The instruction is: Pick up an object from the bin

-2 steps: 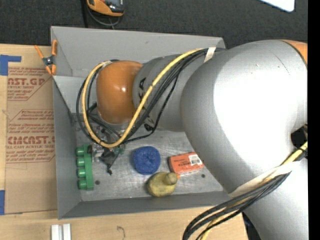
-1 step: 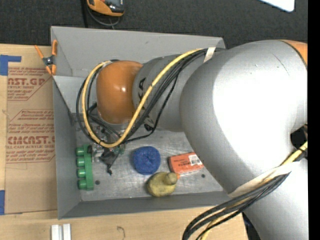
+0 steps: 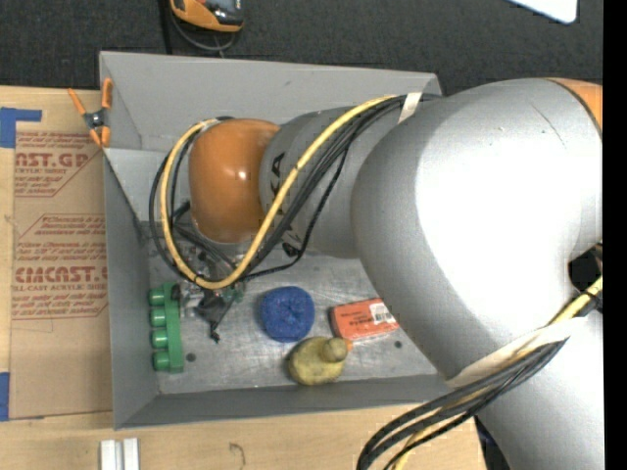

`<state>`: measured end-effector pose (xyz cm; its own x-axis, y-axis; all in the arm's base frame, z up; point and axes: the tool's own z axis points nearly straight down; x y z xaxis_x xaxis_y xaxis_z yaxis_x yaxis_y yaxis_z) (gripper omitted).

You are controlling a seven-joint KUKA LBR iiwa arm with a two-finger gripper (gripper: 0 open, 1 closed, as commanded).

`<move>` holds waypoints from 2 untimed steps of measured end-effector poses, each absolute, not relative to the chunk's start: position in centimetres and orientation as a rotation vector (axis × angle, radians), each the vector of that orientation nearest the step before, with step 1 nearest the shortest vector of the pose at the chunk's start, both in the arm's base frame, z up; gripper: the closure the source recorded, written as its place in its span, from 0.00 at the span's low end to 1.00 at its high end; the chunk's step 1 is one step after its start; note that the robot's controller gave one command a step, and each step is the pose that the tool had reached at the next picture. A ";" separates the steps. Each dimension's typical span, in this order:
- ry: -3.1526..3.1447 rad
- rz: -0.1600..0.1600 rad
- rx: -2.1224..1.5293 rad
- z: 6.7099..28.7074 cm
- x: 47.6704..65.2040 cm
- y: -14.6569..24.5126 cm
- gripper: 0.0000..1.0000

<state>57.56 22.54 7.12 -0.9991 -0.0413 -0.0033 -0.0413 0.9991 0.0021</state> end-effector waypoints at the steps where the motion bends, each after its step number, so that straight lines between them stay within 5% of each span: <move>1: 3.138 0.003 -0.065 7.1 57.6 22.5 1.00; 2: 3.138 0.003 -0.065 7.1 57.6 22.5 1.00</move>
Offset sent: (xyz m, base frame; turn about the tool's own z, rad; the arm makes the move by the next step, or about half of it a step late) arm 0.0000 0.0000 0.0000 0.0000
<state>57.55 22.54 7.12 -0.9991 -0.0414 -0.0033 -0.0414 0.9991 0.0021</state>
